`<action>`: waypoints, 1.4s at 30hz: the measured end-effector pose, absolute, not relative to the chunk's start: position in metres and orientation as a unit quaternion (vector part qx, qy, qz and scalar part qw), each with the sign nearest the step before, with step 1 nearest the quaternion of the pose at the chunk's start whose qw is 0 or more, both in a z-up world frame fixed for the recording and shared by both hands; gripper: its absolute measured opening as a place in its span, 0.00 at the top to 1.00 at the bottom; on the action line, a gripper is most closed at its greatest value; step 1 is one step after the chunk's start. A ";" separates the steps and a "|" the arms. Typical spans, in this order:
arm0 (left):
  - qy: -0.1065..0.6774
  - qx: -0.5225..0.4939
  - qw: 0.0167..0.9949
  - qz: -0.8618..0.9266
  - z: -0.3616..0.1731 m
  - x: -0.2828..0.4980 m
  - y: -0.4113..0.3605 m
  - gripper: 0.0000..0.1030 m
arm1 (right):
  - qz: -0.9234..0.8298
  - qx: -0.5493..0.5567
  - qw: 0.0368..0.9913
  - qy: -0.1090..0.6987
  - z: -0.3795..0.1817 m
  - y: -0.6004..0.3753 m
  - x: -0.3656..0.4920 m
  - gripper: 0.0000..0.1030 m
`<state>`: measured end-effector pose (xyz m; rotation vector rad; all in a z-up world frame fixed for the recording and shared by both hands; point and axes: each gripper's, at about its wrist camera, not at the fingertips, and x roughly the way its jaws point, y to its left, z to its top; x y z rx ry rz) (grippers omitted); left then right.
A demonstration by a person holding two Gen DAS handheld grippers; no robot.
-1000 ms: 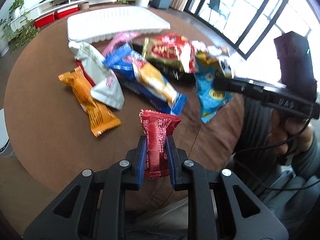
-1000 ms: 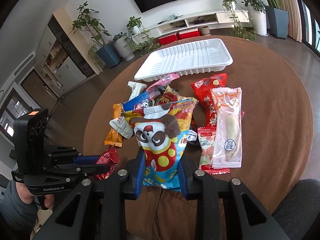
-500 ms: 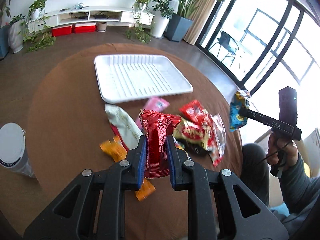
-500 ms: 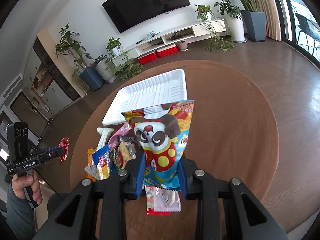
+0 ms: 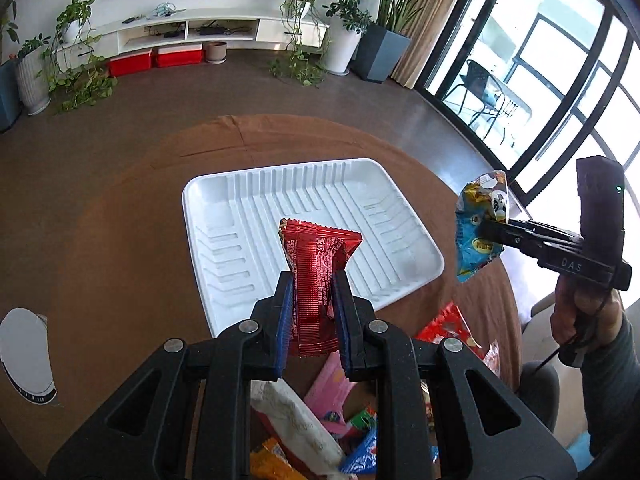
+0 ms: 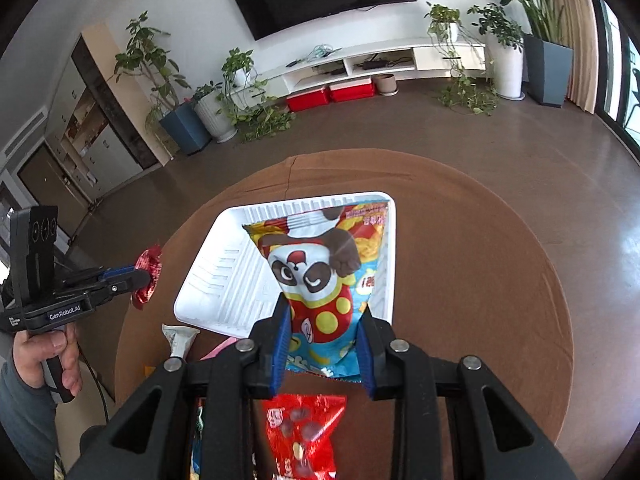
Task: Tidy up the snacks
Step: 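Carry both packets to the white tray and open both tools to release, then move both tools back over the snack pile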
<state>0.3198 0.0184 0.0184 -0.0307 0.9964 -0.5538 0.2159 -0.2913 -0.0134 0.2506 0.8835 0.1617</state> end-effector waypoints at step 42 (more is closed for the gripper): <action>0.342 0.032 0.915 -0.211 0.031 0.275 0.017 0.00 | 0.069 0.142 0.909 0.386 0.015 -0.300 0.227 0.02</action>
